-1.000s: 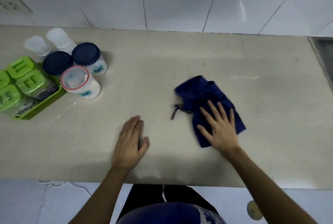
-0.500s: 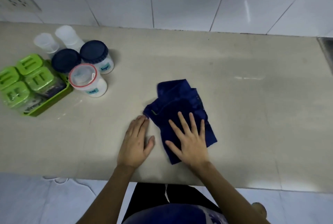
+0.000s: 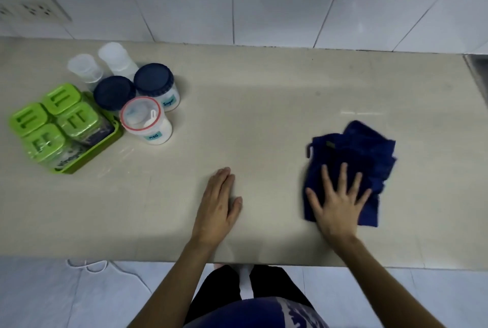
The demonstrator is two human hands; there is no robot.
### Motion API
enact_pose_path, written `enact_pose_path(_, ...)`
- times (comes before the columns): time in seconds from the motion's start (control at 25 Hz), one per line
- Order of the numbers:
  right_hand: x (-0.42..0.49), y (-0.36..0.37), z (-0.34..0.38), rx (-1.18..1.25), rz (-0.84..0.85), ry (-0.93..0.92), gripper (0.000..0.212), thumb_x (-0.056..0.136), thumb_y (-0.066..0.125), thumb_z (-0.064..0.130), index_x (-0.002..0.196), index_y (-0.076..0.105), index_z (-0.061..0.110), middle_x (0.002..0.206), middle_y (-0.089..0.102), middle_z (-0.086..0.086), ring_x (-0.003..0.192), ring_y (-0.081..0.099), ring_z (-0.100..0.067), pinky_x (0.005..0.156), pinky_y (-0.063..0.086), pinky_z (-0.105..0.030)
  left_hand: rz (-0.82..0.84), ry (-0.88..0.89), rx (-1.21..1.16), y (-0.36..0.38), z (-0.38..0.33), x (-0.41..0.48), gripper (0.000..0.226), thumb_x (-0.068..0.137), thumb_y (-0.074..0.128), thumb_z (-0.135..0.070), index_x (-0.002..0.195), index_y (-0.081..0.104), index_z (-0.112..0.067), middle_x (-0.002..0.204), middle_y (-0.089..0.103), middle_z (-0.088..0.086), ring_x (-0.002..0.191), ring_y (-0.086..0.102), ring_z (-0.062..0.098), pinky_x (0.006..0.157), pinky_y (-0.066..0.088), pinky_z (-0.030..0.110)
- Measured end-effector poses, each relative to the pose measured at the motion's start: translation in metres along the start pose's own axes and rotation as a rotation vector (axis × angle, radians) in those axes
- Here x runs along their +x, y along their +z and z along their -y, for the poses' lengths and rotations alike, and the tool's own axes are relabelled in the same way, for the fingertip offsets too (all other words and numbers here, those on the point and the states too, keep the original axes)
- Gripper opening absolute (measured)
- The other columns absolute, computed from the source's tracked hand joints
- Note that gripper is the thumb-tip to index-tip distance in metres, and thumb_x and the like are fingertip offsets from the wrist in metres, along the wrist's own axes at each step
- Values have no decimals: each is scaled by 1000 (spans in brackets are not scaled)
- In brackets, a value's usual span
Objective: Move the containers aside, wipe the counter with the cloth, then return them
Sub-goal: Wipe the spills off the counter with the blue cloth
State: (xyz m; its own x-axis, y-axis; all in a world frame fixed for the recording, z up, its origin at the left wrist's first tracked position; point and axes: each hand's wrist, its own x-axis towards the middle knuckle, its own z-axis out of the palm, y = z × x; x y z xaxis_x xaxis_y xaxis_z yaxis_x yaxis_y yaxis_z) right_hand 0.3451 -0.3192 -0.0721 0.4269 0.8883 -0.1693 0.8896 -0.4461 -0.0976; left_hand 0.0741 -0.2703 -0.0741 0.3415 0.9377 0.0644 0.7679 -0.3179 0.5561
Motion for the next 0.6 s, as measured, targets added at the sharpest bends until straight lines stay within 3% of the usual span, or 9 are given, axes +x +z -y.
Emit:
enact_pose_path(0.16, -65, 23, 125, -38, 37, -469, 70, 89, 29, 67, 149, 20, 34, 161, 8, -8, 146, 1, -42, 111, 7, -69, -24, -73, -10, -36, 38, -23, 49, 94, 46, -28, 137, 46, -5, 146, 43, 8, 139, 34, 20, 118, 21, 28)
enact_pose_path(0.28, -78, 28, 145, -63, 38, -644, 68, 90, 27, 69, 149, 22, 36, 161, 10, 0, 148, 2, -32, 111, 15, -65, -71, -159, 66, -75, 96, -50, 49, 93, 41, -27, 133, 49, -1, 143, 46, 11, 135, 39, 24, 117, 20, 24)
enact_pose_path(0.36, -65, 26, 117, -63, 10, -608, 67, 90, 27, 69, 148, 24, 36, 161, 12, 4, 149, 5, -27, 113, 16, -61, -116, -207, 87, -92, 126, -64, 48, 92, 40, -27, 129, 51, 2, 141, 46, 14, 132, 41, 29, 114, 28, 33)
enact_pose_path(0.48, -52, 20, 71, -64, -19, -389, 69, 89, 22, 70, 147, 29, 34, 160, 17, 2, 148, 12, -28, 115, 12, -60, -143, -228, 88, -93, 139, -69, 48, 91, 42, -26, 127, 51, 3, 141, 45, 15, 132, 40, 29, 113, 30, 37)
enact_pose_path(0.6, -56, 18, 84, -84, -2, -203, 73, 87, 16, 70, 150, 21, 35, 161, 12, -2, 147, 2, -36, 114, 5, -65, -140, -228, 73, -91, 139, -68, 46, 90, 46, -23, 126, 52, 3, 140, 46, 15, 132, 40, 28, 113, 32, 38)
